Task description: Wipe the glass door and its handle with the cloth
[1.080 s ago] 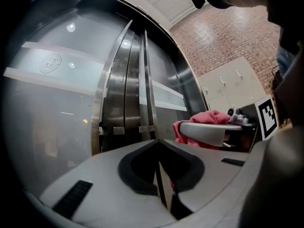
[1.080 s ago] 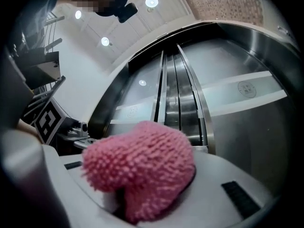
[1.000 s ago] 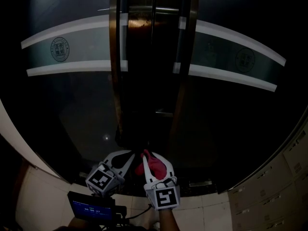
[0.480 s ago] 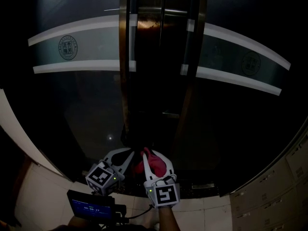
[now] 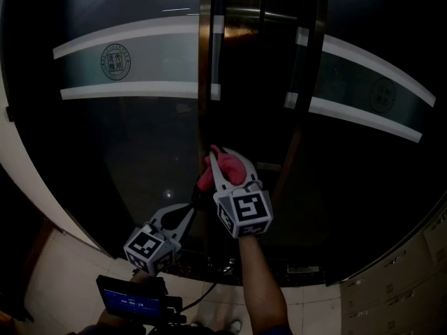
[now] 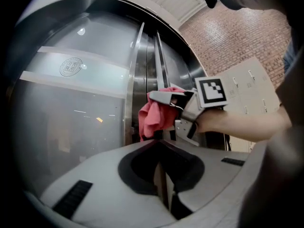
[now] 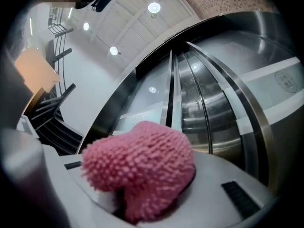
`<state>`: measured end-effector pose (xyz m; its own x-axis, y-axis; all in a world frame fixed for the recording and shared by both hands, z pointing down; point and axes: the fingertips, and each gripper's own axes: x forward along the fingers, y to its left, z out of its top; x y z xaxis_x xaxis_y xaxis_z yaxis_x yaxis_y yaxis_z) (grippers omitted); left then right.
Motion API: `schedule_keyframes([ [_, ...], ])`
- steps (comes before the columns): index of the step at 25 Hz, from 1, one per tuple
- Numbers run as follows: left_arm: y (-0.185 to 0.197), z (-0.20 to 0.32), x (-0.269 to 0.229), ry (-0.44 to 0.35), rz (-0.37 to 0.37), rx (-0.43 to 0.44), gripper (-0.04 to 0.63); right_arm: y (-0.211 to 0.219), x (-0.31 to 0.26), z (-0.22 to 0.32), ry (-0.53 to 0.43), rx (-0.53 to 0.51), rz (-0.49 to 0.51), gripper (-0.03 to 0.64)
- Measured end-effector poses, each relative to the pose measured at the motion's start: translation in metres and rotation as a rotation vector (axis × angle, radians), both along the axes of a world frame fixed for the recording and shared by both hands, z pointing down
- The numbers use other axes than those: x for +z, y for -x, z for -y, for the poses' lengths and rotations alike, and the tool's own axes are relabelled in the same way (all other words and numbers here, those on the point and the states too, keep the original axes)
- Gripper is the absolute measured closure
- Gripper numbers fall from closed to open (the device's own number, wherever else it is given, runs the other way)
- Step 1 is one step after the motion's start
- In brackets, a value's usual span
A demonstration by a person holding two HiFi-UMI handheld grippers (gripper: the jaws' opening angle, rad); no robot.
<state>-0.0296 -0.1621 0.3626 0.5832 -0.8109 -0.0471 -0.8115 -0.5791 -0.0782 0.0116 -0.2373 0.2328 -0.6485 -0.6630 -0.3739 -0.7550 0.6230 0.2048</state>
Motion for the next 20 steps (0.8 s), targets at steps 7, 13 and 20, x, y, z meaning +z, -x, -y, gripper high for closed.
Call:
schedule_keyframes([
  [7,0.021,-0.001,0.001,0.029,-0.005,0.000,0.592,0.016,0.008,0.048,0.056,0.103,-0.027,0.557],
  [13,0.033,0.000,0.014,0.018,0.022,0.018,0.592,0.024,0.079,0.032,0.108,0.158,-0.002,0.557],
  [20,0.036,-0.011,0.046,0.079,0.036,0.035,0.592,0.032,0.164,0.022,0.235,0.186,0.017,0.557],
])
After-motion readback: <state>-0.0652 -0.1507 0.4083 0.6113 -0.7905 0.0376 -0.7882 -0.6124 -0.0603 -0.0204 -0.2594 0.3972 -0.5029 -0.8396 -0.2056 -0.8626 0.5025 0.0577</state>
